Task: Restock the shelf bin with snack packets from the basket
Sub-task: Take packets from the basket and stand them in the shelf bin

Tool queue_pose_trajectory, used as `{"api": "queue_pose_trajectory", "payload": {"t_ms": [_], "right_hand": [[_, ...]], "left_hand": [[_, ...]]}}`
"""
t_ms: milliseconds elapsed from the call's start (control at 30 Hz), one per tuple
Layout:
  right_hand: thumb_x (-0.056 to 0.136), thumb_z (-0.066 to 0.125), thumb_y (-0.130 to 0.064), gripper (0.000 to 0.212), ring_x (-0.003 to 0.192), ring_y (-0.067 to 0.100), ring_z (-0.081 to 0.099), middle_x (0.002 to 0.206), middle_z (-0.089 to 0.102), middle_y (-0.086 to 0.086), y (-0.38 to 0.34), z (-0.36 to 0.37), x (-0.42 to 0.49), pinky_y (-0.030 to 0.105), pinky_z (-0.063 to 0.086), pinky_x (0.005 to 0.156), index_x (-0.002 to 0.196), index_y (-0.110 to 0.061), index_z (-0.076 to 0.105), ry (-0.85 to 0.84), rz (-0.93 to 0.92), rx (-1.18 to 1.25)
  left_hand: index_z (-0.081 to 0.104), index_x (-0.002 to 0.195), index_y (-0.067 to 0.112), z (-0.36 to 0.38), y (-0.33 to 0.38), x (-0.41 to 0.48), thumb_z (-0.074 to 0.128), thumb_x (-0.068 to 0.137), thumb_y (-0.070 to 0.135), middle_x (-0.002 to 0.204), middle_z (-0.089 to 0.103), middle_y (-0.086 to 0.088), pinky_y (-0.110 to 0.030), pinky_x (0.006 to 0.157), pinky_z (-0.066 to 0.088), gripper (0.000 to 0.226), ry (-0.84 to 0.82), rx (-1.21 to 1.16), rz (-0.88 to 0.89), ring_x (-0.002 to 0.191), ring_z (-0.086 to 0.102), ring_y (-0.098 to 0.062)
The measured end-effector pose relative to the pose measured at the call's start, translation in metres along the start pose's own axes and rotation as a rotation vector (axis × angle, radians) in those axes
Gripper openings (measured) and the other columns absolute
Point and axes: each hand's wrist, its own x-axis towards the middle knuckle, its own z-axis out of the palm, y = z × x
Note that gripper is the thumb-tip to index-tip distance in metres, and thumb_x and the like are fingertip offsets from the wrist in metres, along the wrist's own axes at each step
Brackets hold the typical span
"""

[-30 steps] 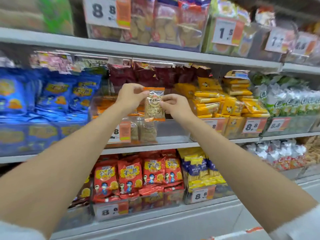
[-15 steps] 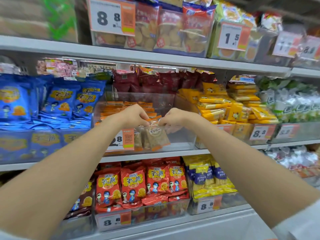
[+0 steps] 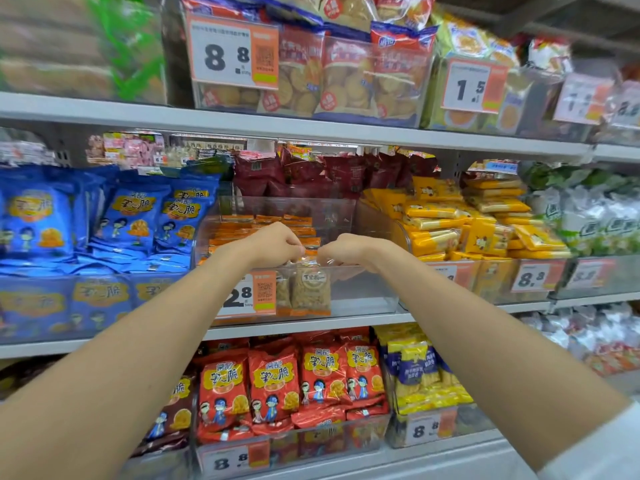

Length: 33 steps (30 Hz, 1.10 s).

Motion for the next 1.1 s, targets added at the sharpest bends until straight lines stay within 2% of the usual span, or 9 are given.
{"api": "queue_pose_trajectory", "payload": {"t_ms": [100, 167, 300, 400, 567, 733, 867, 967, 1100], "right_hand": [[0.093, 0.055, -0.041, 0.049, 0.098, 0.014, 0.057, 0.131, 0.054, 0.005, 0.006, 0.000, -0.003, 0.026, 0.042, 0.076, 0.133, -0.013, 0.054, -0.009, -0.065, 0.044], [0.096, 0.055, -0.041, 0.047, 0.103, 0.014, 0.055, 0.129, 0.055, 0.004, 0.013, 0.003, -0.004, 0.024, 0.041, 0.079, 0.132, -0.011, 0.054, 0.047, -0.158, 0.137], [0.093, 0.058, -0.019, 0.031, 0.109, 0.015, 0.056, 0.117, 0.059, -0.002, 0.043, 0.021, -0.020, 0.022, 0.044, 0.087, 0.123, -0.013, 0.058, 0.501, -0.387, 0.360], [0.091, 0.055, -0.009, 0.015, 0.087, 0.013, 0.060, 0.093, 0.065, -0.003, 0.082, 0.035, -0.046, 0.020, 0.047, 0.074, 0.101, -0.016, 0.064, 0.787, -0.473, 0.455], [0.089, 0.059, -0.011, 0.015, 0.070, 0.016, 0.063, 0.074, 0.065, -0.001, 0.172, 0.057, -0.083, 0.029, 0.049, 0.063, 0.085, -0.025, 0.060, 0.807, -0.348, 0.422], [0.080, 0.068, -0.010, 0.013, 0.057, 0.000, 0.054, 0.075, 0.064, -0.007, 0.282, 0.097, -0.108, 0.024, 0.043, 0.061, 0.089, -0.019, 0.067, 0.684, -0.092, 0.336], [0.078, 0.069, -0.006, 0.017, 0.068, 0.012, 0.057, 0.081, 0.067, 0.002, 0.367, 0.138, -0.137, 0.024, 0.045, 0.066, 0.096, -0.008, 0.071, 0.504, 0.132, 0.361], [0.078, 0.066, 0.001, 0.026, 0.068, 0.008, 0.054, 0.092, 0.067, 0.007, 0.428, 0.173, -0.160, 0.007, 0.038, 0.062, 0.103, -0.005, 0.069, 0.359, 0.266, 0.328], [0.082, 0.068, -0.009, 0.029, 0.090, 0.013, 0.057, 0.089, 0.060, -0.004, 0.494, 0.214, -0.189, 0.019, 0.041, 0.083, 0.111, -0.008, 0.065, 0.140, 0.455, 0.255]], "left_hand": [[0.070, 0.083, 0.018, 0.001, 0.000, 0.000, 0.049, 0.100, 0.031, 0.066, 0.062, -0.008, -0.026, 0.053, 0.040, 0.030, 0.114, 0.052, 0.031, 0.050, 0.045, -0.018], [0.071, 0.089, 0.024, 0.004, 0.002, -0.001, 0.046, 0.100, 0.033, 0.080, 0.072, -0.010, -0.036, 0.064, 0.054, 0.029, 0.217, 0.059, 0.058, 0.064, 0.063, -0.027], [0.068, 0.084, 0.021, 0.024, 0.029, -0.012, 0.044, 0.098, 0.034, 0.077, 0.069, 0.001, -0.039, 0.069, 0.053, 0.031, 0.453, 0.119, 0.149, 0.071, 0.062, -0.021], [0.063, 0.077, 0.023, 0.053, 0.060, -0.025, 0.053, 0.090, 0.037, 0.070, 0.062, 0.008, -0.030, 0.058, 0.044, 0.022, 0.501, 0.166, 0.285, 0.068, 0.057, -0.015], [0.057, 0.066, 0.021, 0.134, 0.101, -0.033, 0.058, 0.082, 0.043, 0.065, 0.061, 0.005, -0.028, 0.055, 0.038, 0.027, 0.229, 0.230, 0.413, 0.065, 0.056, -0.016], [0.066, 0.070, 0.017, 0.253, 0.108, -0.024, 0.058, 0.075, 0.041, 0.071, 0.067, 0.000, -0.032, 0.059, 0.049, 0.026, -0.255, 0.141, 0.293, 0.067, 0.061, -0.016], [0.065, 0.067, 0.016, 0.360, 0.105, -0.035, 0.061, 0.087, 0.014, 0.069, 0.065, -0.007, -0.015, 0.045, 0.042, 0.020, -0.651, -0.058, 0.126, 0.043, 0.052, 0.002], [0.069, 0.084, 0.007, 0.427, 0.106, -0.047, 0.062, 0.091, 0.017, 0.073, 0.065, -0.005, -0.014, 0.047, 0.041, 0.015, -0.780, -0.134, 0.011, 0.051, 0.056, -0.003], [0.066, 0.094, 0.004, 0.496, 0.100, -0.071, 0.060, 0.094, 0.018, 0.080, 0.065, -0.007, -0.018, 0.053, 0.043, 0.015, -0.914, -0.231, -0.157, 0.059, 0.057, -0.010]]}}
